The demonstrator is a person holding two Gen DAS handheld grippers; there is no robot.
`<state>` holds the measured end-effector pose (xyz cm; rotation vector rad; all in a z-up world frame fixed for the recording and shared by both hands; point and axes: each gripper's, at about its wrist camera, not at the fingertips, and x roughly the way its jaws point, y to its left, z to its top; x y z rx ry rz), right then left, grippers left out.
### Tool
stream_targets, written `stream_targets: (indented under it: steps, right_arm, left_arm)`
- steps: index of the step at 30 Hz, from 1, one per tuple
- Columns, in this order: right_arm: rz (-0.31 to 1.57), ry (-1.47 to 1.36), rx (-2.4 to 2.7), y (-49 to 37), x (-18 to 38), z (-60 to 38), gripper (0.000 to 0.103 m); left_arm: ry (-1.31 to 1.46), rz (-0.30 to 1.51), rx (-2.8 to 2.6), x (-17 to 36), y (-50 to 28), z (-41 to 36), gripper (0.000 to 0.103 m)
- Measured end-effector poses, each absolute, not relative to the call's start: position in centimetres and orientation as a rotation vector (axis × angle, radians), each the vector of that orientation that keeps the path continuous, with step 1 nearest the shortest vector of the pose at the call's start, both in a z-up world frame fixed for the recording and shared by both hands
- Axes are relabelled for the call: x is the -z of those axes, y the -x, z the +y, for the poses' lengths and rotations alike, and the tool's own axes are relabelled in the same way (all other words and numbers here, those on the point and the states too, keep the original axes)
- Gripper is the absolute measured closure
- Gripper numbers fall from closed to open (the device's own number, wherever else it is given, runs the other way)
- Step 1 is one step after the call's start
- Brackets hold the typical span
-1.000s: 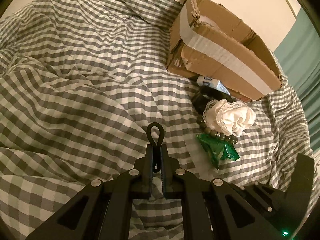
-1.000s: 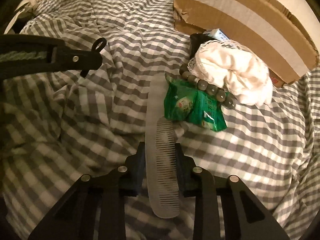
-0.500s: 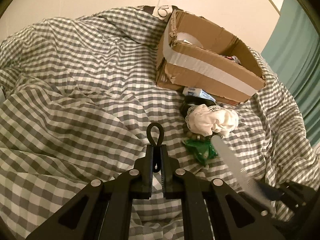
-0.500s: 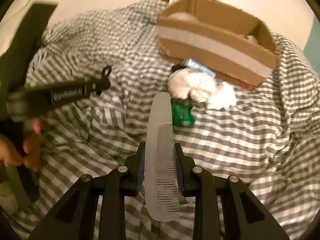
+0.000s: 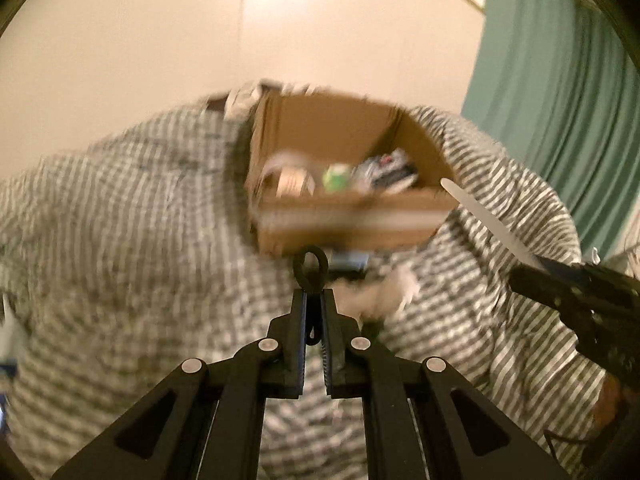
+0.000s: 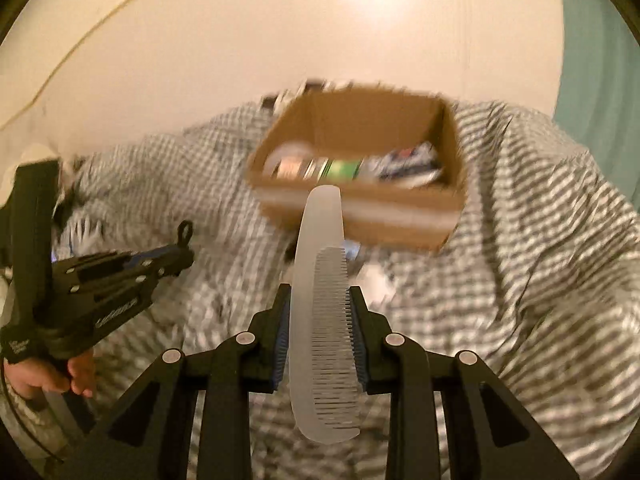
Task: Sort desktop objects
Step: 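Carry the comb into the cardboard box and release it with the right gripper, then return both grippers to the pile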
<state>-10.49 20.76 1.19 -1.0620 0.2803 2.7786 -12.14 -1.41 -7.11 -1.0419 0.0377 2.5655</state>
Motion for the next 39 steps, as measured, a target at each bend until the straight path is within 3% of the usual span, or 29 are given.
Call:
stream_targets:
  steps: [10, 23, 24, 25, 26, 27, 29, 39]
  right_arm:
    - [0.285, 0.919, -2.798, 17.0, -5.2, 26.8, 0.077]
    - [0.344, 0.911, -2.761, 28.0, -0.6, 34.4, 0.077]
    - [0.375, 0.920, -2.743, 28.6, 0.1, 35.2, 0.069]
    - [0.400, 0.915, -2.738, 28.7, 0.4, 35.8, 0.054]
    - [0.427, 0.901, -2.733, 28.5, 0.7, 36.3, 0.046]
    - [0.453, 0.886, -2.726, 28.3, 0.8, 36.8, 0.038]
    - [0.478, 0.880, -2.711, 27.8, 0.8, 37.4, 0.038]
    - [0.418, 0.830, -2.706, 20.8, -2.7, 35.5, 0.037]
  left_arm:
    - [0.896, 0.170, -2.534, 2.0, 20.3, 2.9, 0.096]
    - [0.939, 0.188, -2.540, 6.0, 31.9, 7.6, 0.096]
    - [0.943, 0.205, -2.567, 6.7, 32.6, 8.1, 0.093]
    - [0.949, 0.214, -2.579, 7.1, 32.9, 8.4, 0.089]
    - [0.970, 0.219, -2.585, 7.8, 33.5, 8.8, 0.072]
    - [0.999, 0.220, -2.591, 8.3, 33.9, 9.1, 0.043]
    - [1.034, 0.209, -2.625, 8.7, 34.0, 9.2, 0.022]
    - [1.034, 0.202, -2.661, 4.4, 27.1, 6.2, 0.020]
